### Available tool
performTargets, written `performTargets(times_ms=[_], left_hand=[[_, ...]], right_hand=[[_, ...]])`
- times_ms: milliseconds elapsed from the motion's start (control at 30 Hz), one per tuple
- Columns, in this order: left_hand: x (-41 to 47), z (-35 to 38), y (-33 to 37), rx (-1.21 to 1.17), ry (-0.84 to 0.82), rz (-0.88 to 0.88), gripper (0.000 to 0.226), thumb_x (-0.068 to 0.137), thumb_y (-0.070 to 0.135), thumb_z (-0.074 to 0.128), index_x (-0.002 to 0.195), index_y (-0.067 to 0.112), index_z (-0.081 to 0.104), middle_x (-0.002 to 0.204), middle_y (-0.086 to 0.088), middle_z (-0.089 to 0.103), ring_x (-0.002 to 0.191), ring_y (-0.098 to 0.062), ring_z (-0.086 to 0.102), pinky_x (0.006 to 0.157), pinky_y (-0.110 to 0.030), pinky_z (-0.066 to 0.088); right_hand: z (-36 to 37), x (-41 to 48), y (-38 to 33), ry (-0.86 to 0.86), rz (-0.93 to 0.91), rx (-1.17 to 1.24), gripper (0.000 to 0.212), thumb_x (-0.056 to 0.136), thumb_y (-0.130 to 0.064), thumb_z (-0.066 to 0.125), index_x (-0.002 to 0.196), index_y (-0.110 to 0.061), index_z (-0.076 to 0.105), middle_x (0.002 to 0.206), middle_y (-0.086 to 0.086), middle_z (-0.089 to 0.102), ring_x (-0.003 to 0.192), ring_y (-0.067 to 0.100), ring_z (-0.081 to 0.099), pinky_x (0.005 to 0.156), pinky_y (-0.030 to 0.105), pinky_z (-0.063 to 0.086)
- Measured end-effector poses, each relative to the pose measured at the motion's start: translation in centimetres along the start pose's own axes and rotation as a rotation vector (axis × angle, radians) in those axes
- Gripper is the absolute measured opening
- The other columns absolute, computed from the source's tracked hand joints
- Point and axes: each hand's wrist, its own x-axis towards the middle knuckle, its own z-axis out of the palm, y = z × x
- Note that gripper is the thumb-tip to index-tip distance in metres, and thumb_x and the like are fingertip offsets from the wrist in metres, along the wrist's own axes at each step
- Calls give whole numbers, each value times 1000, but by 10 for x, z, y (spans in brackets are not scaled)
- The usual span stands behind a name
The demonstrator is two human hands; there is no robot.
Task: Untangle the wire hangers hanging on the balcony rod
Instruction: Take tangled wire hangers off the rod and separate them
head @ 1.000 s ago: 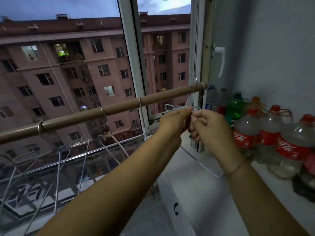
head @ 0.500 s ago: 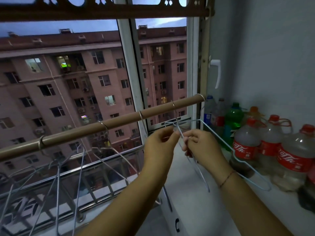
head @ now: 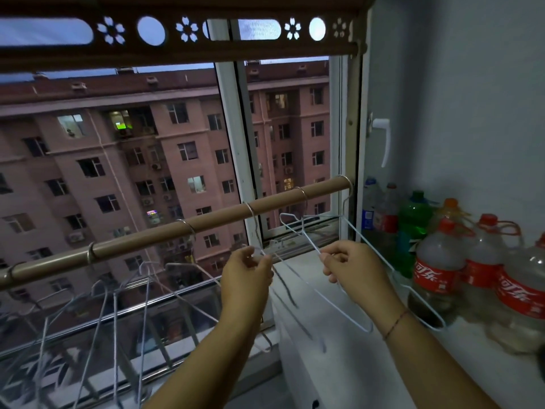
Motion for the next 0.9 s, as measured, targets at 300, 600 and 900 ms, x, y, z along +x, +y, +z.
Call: performTargets(times_ms=[300, 600, 900], left_hand=[[20, 0, 0, -80, -94, -112, 22, 85, 14, 65, 101, -1, 65, 88, -14, 70, 71, -19, 66, 54, -19, 52], [18, -6, -2, -92, -98, -141, 17, 88, 5, 60, 94, -9, 66, 77, -14, 67, 63, -17, 65, 47, -14, 51], [-17, -38, 5, -130, -340, -263, 22, 85, 17, 65, 101, 2, 65, 96, -16, 70, 82, -21, 69, 74, -26, 58]], right_hand=[[3, 6, 0, 7, 1, -2, 11, 89, -14, 55, 93, -14, 66, 68, -2, 63, 58, 6, 57, 39, 5, 36], [8, 2, 0, 19, -3, -2, 9, 89, -15, 57, 91, -15, 66, 68, 2, 66, 60, 10, 61, 49, 13, 42], [8, -19, -8, 115, -3, -123, 21, 88, -24, 57, 108, -17, 60, 104, 3, 63, 88, 17, 60, 64, 27, 51]])
